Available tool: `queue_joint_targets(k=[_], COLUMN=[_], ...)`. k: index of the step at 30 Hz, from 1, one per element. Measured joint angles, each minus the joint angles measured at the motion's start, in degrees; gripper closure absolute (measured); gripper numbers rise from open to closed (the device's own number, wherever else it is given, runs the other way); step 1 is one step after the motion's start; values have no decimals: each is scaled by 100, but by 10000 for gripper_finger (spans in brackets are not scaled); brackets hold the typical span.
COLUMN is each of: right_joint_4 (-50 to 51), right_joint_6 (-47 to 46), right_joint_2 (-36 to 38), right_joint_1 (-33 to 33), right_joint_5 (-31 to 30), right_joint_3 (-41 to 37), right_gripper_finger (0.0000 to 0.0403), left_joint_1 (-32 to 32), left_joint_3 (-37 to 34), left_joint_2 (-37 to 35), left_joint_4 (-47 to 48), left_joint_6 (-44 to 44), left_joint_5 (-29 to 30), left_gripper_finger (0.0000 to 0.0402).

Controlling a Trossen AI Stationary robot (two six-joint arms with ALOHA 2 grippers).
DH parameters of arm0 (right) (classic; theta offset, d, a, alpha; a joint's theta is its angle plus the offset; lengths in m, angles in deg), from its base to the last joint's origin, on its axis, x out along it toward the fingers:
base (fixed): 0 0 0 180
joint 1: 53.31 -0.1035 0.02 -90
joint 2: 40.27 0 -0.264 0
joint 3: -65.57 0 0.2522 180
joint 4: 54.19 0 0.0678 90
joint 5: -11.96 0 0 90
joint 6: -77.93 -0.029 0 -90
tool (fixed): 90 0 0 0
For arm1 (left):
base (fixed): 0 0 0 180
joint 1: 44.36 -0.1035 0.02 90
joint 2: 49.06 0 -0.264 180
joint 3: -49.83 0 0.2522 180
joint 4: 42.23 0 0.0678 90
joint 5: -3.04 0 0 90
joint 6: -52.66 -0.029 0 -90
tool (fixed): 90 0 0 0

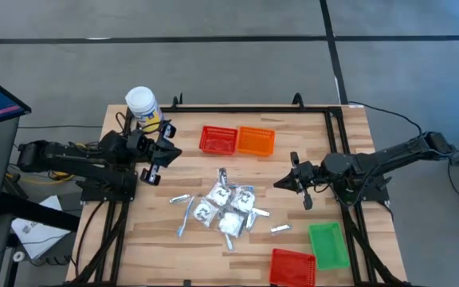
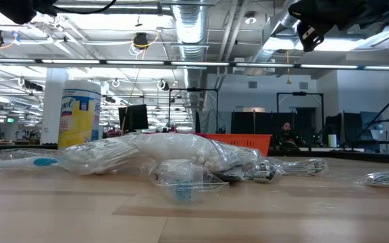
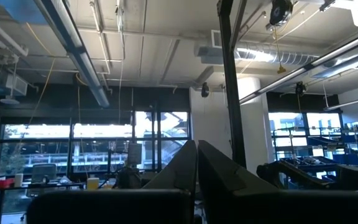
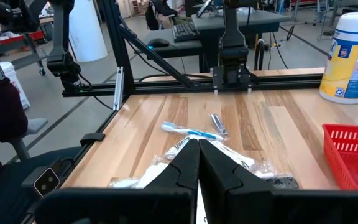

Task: Pick & Place Travel size toiletries
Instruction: Put the white cotton pack into the orange bin

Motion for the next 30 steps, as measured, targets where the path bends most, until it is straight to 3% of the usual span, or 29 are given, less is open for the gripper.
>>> queue_joint_targets(k=[11,23,30], right_joint_4=[0,-76,-762], right_joint_6=[0,431,927], right_joint_2=[0,0,-238], right_joint_1=[-31,-908,-1128], right_joint_5=[5,7,3], right_joint_3=[-2,-4,-5], right_gripper_finger=[403,403,403], left_joint_1=[2,139,326], left_joint_3=[-2,-4,46], left_joint_2=[0,0,8], left_joint_4=[2,-178,-235], left_joint_6=[-1,-2,-8], left_joint_5=[0,-12,-468], left_gripper_finger=[394,394,394])
